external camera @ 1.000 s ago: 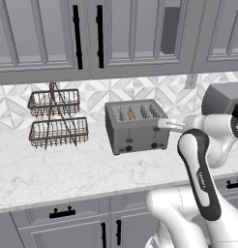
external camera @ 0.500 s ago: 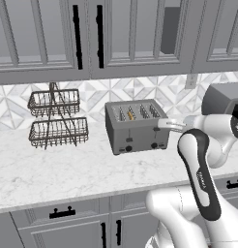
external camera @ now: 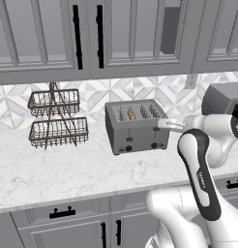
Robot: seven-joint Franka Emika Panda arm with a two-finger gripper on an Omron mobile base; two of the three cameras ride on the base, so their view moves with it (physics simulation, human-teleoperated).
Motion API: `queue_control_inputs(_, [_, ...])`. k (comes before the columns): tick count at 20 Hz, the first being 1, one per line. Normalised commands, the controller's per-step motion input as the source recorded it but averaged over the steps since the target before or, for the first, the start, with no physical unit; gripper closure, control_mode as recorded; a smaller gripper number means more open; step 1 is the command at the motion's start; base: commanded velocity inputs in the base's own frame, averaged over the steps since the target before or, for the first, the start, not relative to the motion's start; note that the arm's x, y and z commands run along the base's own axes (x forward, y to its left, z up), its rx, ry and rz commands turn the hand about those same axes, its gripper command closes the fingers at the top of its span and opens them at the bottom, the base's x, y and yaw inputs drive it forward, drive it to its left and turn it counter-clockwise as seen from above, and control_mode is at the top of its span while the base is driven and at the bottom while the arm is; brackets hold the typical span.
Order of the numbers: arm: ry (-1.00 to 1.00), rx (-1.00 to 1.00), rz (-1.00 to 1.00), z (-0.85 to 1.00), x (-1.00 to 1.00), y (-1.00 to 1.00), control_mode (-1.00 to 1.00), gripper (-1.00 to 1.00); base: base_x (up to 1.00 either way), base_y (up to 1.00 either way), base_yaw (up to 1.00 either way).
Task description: Start the toaster. Once the lever pops up, take the bread to the plate on the dining counter.
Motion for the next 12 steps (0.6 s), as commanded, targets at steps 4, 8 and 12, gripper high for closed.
queue_control_inputs(4, [0.0, 0.0, 0.0, 0.0, 0.0, 0.0, -1.0, -1.0, 0.0, 0.0, 0.0])
queue_control_inputs(8, [0.0, 0.0, 0.0, 0.0, 0.0, 0.0, -1.0, -1.0, 0.0, 0.0, 0.0])
queue_control_inputs(12, [0.0, 0.0, 0.0, 0.0, 0.0, 0.0, -1.0, -1.0, 0.0, 0.0, 0.0])
